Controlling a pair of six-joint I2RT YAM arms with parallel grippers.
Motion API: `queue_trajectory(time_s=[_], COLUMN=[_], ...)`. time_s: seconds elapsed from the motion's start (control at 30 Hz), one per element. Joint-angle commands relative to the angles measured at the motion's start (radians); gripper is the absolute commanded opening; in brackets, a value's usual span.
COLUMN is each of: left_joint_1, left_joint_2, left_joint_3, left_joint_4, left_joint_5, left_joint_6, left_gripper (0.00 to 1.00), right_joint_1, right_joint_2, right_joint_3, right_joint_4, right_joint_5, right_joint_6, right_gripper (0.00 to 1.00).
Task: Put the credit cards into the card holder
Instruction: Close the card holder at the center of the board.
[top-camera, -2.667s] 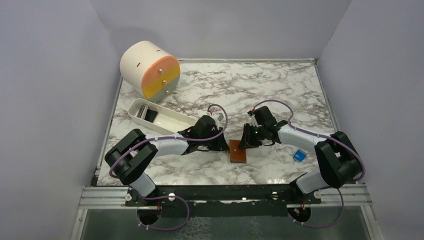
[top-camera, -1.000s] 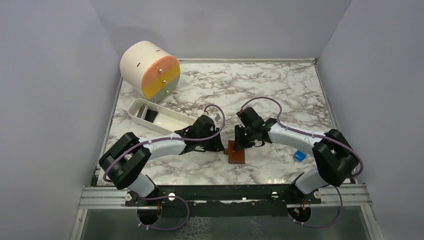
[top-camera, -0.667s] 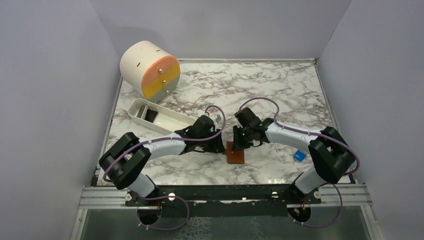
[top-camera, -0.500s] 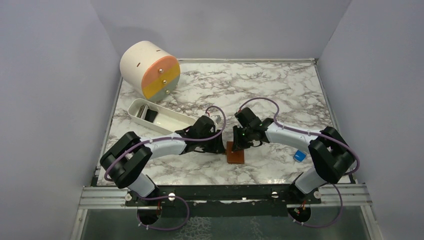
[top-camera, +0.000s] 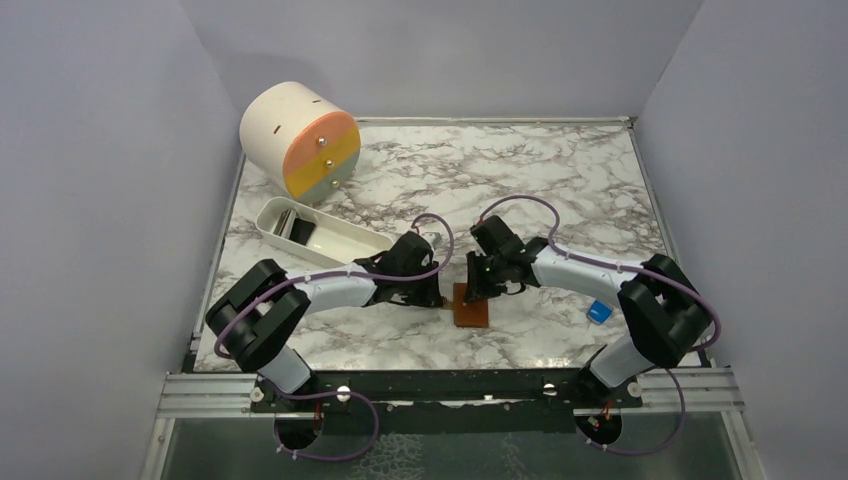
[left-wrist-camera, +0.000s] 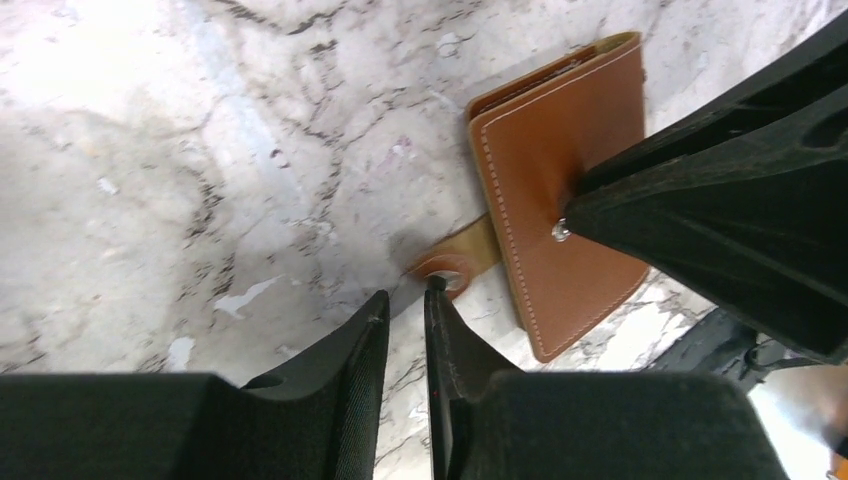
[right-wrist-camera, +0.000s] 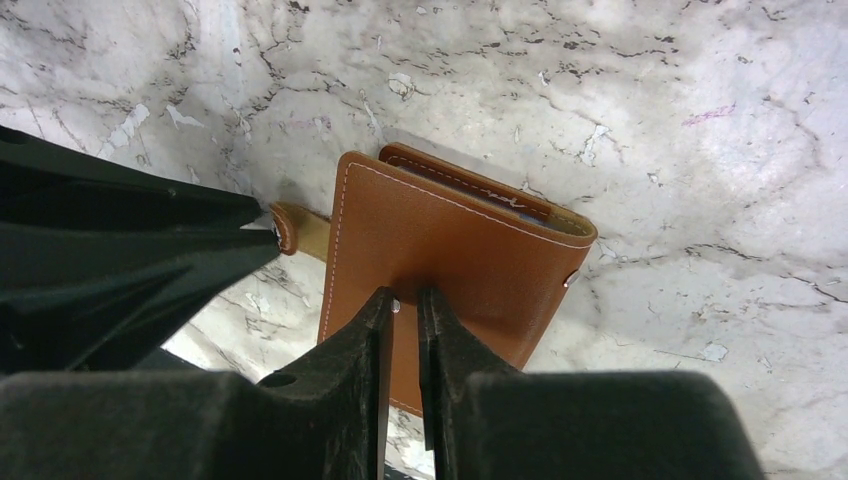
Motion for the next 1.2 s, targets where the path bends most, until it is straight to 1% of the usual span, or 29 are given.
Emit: queue_trajectory(time_s=[0.0,0.1,0.23,0.3,0.43,0.67,1.0,1.17], left_joint_1=[0.001,0.001,0.002,0.001,0.001,0.0,-0.009,-0.011], left_joint_2=[-0.044,-0.08,-0.13,-0.125,-0.077,-0.033,0.011,0.029], left_joint_3=[0.014,-0.003,-0.081,-0.104,-0.099,-0.075,-0.057,-0.065], left_joint_4=[-0.086,-0.04,0.143,0.198,0.2,0.257,0.267,0.267], left_joint_5=[-0.086,-0.055,0.038,0.057,0.072,0.112,0.117,0.112], left_joint_6=[0.018,-0.01,-0.114,-0.148,-0.141,-0.138,-0.139,-0.146], left_gripper=[0.21,0.23,0.24,0.23,0.16,0.11,0.06,0.03], right_joint_1=[0.013,0.014,0.014,0.014,0.013,0.014,0.013,0.012], right_joint_2=[0.028,0.02,0.009,0.006,-0.001,-0.013,-0.017,-0.072], right_joint_3=[-0.055,-0.071,-0.096,-0.107,-0.126,-0.155,-0.189,-0.188], right_joint_4=[0.022,0.046,0.078,0.096,0.128,0.176,0.246,0.239], right_joint_5=[0.054,0.043,0.038,0.04,0.032,0.012,-0.009,-0.023], right_joint_6=[0.009,0.012,0.023,0.027,0.033,0.035,0.033,0.057], right_gripper=[0.16,0.15,0.15,0.15,0.14,0.13,0.12,0.14])
